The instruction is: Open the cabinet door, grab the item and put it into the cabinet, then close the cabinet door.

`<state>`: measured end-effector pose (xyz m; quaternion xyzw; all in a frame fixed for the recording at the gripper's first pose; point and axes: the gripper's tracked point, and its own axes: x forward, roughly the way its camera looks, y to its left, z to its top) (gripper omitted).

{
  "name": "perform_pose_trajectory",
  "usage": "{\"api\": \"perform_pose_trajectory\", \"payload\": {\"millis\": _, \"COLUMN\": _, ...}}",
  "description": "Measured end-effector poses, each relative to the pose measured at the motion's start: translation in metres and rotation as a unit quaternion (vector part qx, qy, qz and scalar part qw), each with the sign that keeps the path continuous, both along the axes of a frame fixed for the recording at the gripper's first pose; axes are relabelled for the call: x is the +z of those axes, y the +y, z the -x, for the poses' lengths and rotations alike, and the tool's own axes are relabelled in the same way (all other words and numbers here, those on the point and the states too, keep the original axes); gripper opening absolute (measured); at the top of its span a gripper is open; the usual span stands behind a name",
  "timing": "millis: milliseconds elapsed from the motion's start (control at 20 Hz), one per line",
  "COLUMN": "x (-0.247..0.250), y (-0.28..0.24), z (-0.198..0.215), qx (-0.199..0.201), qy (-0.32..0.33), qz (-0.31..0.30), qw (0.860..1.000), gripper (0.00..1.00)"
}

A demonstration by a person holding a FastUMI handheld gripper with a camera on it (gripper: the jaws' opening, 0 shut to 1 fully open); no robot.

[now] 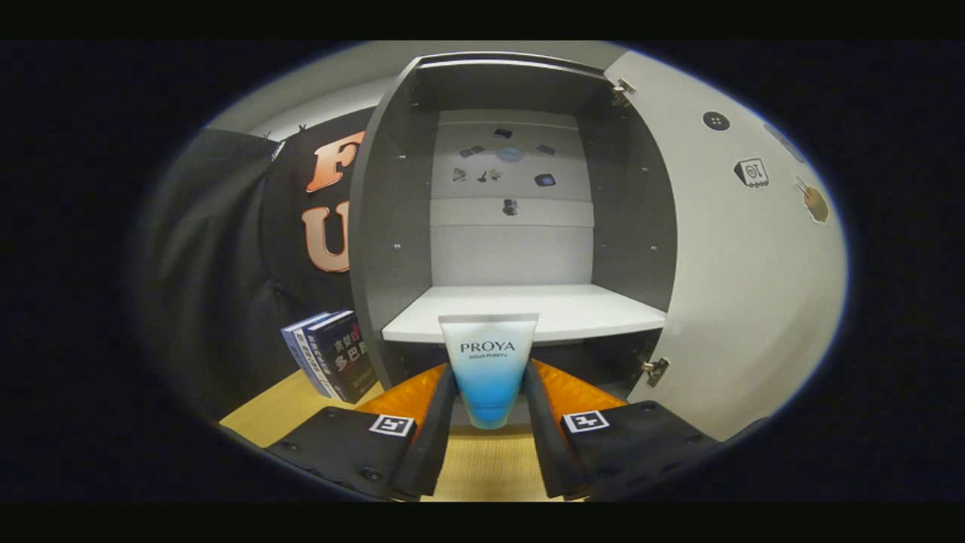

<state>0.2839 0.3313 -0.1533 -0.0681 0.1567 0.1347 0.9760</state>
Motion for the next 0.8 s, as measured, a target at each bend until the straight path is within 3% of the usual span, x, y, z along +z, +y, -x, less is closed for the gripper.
{"api": "perform_pose_trajectory", "payload": {"millis": 350, "x": 0.048, "y": -0.007, "z": -0.068, "qx": -0.034, "qy": -0.033, "qz": 0.032, "qw": 0.998, "gripper": 0.58}}
{"api": "perform_pose_trajectory", "payload": {"millis": 800, "x": 0.031, "y": -0.019, "z": -0.118, "qx": -0.058, "qy": -0.019, "qz": 0.020, "qw": 0.998, "gripper": 0.60}}
